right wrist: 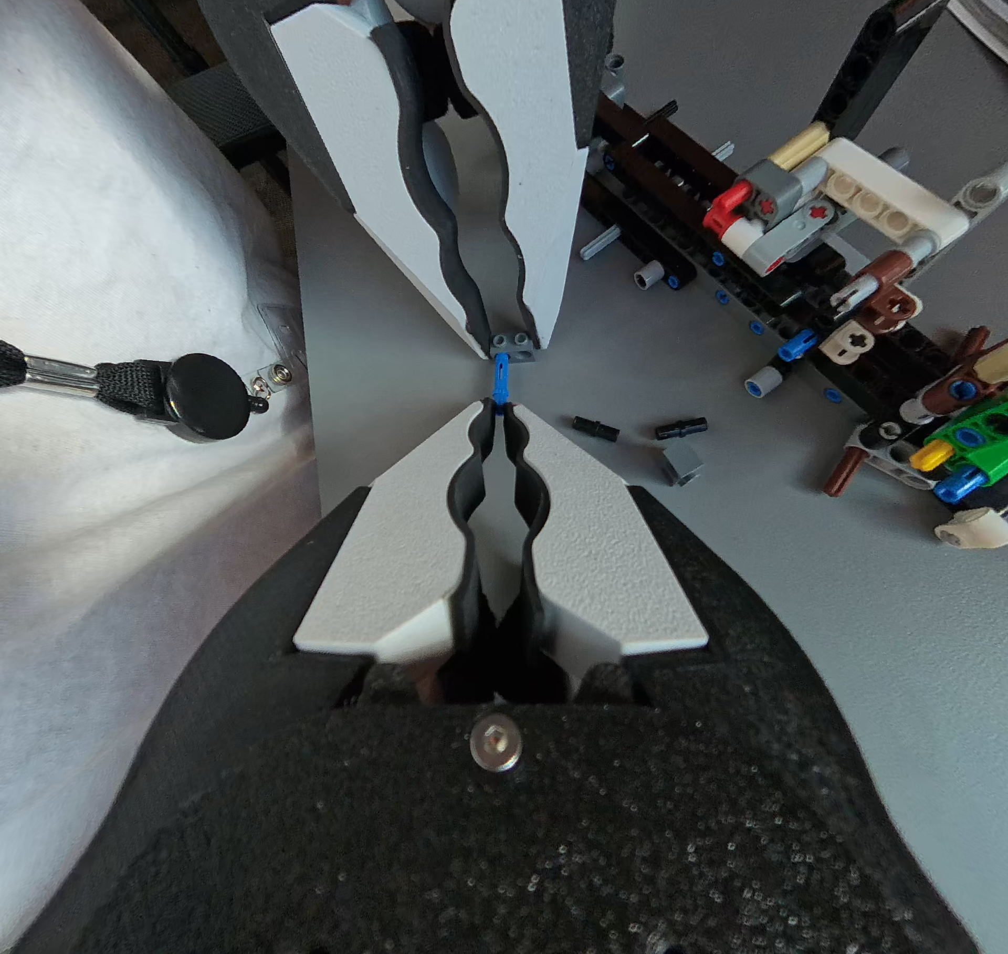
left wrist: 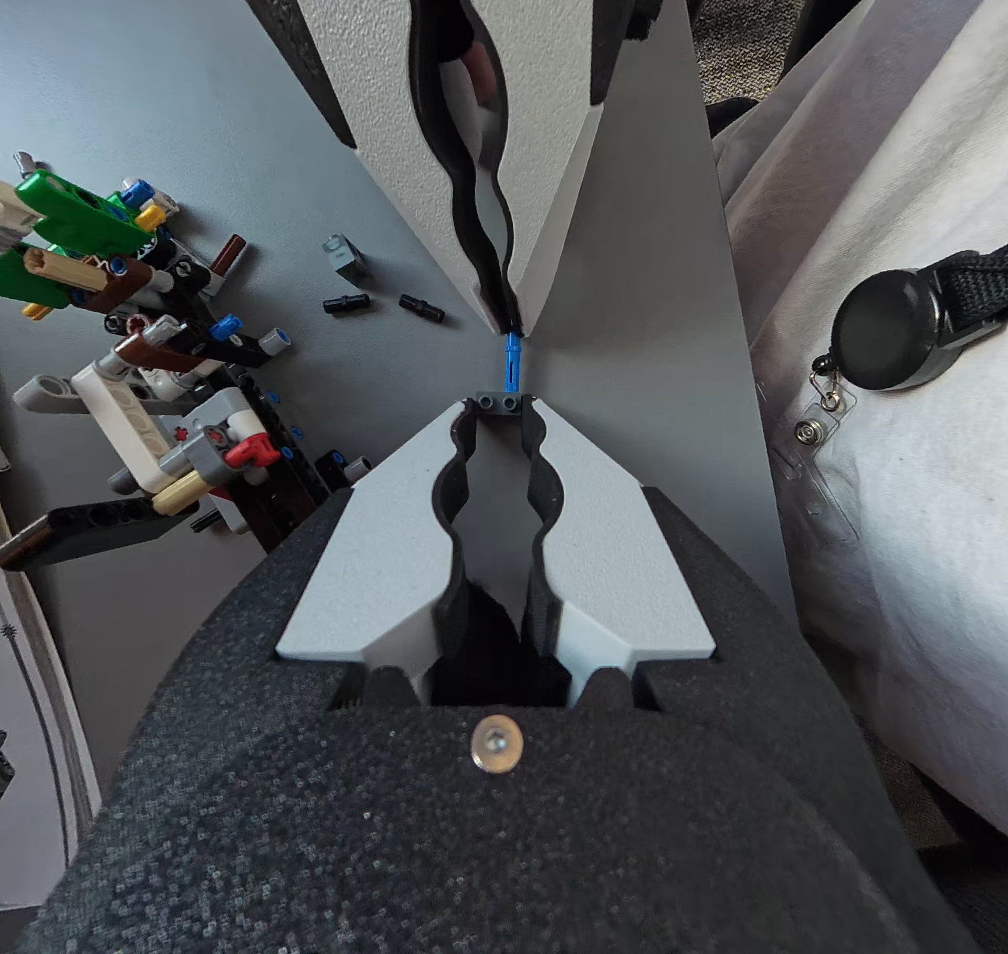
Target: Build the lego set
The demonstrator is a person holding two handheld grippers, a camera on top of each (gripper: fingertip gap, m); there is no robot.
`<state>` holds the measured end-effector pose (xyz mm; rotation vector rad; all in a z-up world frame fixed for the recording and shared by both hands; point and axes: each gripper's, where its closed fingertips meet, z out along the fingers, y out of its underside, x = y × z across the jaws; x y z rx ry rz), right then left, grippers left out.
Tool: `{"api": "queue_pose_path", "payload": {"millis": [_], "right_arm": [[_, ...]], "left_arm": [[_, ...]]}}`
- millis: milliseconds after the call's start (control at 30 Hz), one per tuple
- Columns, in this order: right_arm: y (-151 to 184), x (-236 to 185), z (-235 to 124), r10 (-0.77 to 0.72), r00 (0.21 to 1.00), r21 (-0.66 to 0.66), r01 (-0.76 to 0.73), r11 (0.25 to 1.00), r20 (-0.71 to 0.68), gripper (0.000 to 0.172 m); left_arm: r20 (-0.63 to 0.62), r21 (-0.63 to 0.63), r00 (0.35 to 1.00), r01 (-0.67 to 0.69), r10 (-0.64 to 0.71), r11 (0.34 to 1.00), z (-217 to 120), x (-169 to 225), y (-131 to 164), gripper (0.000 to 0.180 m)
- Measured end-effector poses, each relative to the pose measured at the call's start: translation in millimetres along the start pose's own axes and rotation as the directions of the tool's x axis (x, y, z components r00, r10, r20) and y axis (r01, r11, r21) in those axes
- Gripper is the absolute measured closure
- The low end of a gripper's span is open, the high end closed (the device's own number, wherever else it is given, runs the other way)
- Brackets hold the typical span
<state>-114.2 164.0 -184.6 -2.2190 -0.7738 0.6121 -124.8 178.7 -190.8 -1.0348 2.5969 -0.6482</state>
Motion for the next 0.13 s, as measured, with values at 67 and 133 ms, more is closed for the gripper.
{"api": "queue_pose_path", "payload": {"millis": [67, 133], "right_arm": [[-2.9, 0.9, -1.1, -0.002, 1.000, 0.030, 0.002, 1.000, -0.010, 0.170], [-3.0, 1.2, -0.8, -0.019, 0.999, 0.034, 0.020, 0.999, -0.025, 0.170]], "left_arm": [[-0.007, 0.001, 1.000, 0.013, -0.013, 1.000, 0.1, -0.1, 0.0, 0.166], [-0.012, 0.006, 1.000, 0.028, -0.028, 1.000, 0.1, -0.1, 0.0, 0.166]]}}
